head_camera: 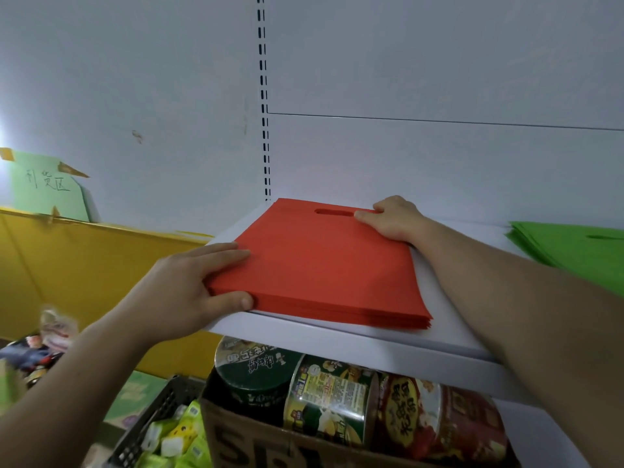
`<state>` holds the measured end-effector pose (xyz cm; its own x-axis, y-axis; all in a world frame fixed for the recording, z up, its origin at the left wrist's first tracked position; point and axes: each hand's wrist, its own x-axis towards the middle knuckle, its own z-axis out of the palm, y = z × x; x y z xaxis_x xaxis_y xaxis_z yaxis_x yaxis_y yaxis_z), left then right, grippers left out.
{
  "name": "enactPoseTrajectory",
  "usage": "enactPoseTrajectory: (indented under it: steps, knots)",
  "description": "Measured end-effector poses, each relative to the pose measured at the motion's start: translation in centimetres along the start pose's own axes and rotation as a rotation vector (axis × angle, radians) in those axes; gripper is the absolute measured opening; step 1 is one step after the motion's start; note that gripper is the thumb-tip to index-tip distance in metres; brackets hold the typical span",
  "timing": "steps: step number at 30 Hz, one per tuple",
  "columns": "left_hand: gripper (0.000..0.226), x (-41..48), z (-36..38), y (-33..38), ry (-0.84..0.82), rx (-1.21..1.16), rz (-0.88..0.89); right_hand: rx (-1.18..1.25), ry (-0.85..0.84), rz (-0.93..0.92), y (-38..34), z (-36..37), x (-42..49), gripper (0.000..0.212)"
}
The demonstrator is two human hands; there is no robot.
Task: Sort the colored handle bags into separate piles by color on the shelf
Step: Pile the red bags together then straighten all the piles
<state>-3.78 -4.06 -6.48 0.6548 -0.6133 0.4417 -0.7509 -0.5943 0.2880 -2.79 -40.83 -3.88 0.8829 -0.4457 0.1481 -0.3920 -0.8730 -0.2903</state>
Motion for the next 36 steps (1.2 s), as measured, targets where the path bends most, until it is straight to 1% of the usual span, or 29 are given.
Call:
enactPoseTrajectory:
  steps: [2,4,6,8,10,14,17,19,21,23,25,28,31,33,36]
  knots:
    - [0.102,-0.01,-0.18,-0.21,-0.018,-0.041,0.003,0.041,-0.044,-0.012,0.11,0.10,-0.11,0.074]
    - [0.104,0.06,-0.23,-0.19,-0.045,-0.024,0.011,0.060,-0.024,-0.010,0.35,0.03,-0.09,0.072]
    - [0.107,0.13,-0.17,-0.14,-0.069,0.007,0.013,0.090,0.004,-0.008,0.27,-0.09,-0.10,0.075]
    - [0.102,0.15,-0.06,-0.21,-0.057,-0.031,-0.003,0.106,-0.023,-0.027,-0.02,-0.04,-0.13,0.078]
    - [0.101,0.15,-0.06,-0.23,-0.038,-0.059,-0.018,0.072,-0.062,-0.046,-0.19,0.15,-0.18,0.076]
    - [0.114,0.24,0.02,0.03,-0.060,0.018,-0.031,0.125,0.025,-0.025,0.01,0.08,-0.08,0.076]
    - [0.111,0.08,0.16,-0.04,-0.008,-0.025,-0.040,0.147,-0.034,-0.059,0.02,0.26,-0.04,0.070]
    - [0.112,-0.04,0.25,-0.05,0.010,-0.023,-0.045,0.167,0.003,-0.059,0.01,0.33,0.03,0.070]
    - [0.114,-0.02,0.29,0.00,0.000,0.000,-0.049,0.165,0.048,-0.020,0.05,0.30,0.04,0.074]
    - [0.111,0.05,0.26,-0.10,-0.010,-0.002,-0.046,0.158,0.010,0.002,0.11,0.37,0.12,0.076]
    - [0.107,0.00,0.23,-0.27,-0.008,-0.023,-0.032,0.154,-0.034,-0.025,0.13,0.54,0.10,0.073]
    - [0.105,-0.13,0.21,-0.37,0.005,-0.042,-0.022,0.179,-0.009,-0.015,0.22,0.39,0.04,0.073]
    - [0.112,0.03,0.07,-0.15,-0.050,0.025,-0.005,0.119,-0.061,0.032,0.23,0.24,-0.09,0.083]
    - [0.117,0.17,-0.05,-0.02,-0.104,0.077,-0.005,0.046,-0.071,0.047,0.23,0.23,-0.11,0.080]
    - [0.116,0.17,-0.13,0.07,-0.101,0.063,-0.019,0.011,-0.045,0.056,0.17,0.08,-0.24,0.081]
